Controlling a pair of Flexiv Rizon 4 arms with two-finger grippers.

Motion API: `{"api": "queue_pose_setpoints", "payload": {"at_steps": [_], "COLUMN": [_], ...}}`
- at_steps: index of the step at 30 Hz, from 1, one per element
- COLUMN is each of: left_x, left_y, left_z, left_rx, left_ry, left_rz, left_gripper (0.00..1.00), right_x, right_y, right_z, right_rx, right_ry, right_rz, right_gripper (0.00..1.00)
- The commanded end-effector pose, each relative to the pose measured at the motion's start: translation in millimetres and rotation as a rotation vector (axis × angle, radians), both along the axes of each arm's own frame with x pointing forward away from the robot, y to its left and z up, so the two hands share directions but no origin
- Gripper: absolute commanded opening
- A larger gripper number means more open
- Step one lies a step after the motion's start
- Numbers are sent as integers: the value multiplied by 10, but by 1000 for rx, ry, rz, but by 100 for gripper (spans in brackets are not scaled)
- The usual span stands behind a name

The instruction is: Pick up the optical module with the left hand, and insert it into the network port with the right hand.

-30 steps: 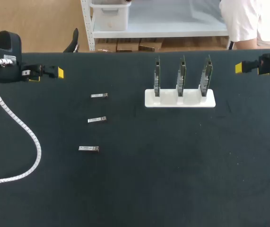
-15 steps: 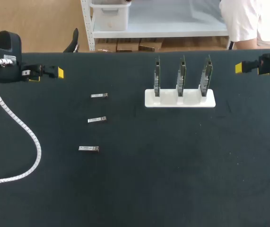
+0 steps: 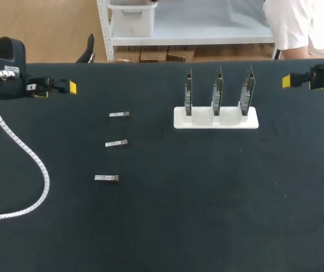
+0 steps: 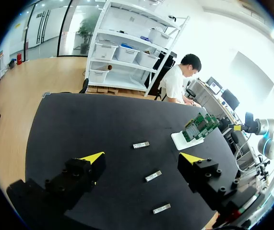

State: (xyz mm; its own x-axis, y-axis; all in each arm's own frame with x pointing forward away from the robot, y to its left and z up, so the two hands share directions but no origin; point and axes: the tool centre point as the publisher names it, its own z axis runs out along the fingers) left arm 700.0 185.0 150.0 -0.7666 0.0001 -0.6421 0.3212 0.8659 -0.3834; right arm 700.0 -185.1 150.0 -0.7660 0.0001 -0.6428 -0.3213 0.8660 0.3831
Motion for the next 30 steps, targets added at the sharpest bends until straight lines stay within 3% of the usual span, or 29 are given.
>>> {"api": "queue_pose_setpoints", "payload": {"at_steps": [1,6,11,15,19,21,24,27,30], "left_x": [0,0,48,102,200,264,344,409,480], "left_y": [0,0,35,80,187,225,258,270,229], "left_z": [0,0,9,-51,-123,-158,-199,-226,-208], "left_rx": [0,0,122,229,394,479,589,633,615], "left_ry": [0,0,-80,-89,-129,-113,-174,-196,-215], "left_rz": [0,0,-73,-276,-463,-566,-681,-780,-786], "left_gripper": [100,100,100,100,100,100,100,100,100], "right_x": [0,0,0,0,0,0,0,0,0], "right_y": [0,0,0,0,0,0,0,0,0], "right_z": [0,0,0,0,0,0,0,0,0], "right_rx": [0,0,0,0,0,0,0,0,0], "right_ry": [0,0,0,0,0,0,0,0,0], "right_rz": [0,0,0,0,0,0,0,0,0], "right_gripper": [100,100,100,100,100,100,100,100,100]}}
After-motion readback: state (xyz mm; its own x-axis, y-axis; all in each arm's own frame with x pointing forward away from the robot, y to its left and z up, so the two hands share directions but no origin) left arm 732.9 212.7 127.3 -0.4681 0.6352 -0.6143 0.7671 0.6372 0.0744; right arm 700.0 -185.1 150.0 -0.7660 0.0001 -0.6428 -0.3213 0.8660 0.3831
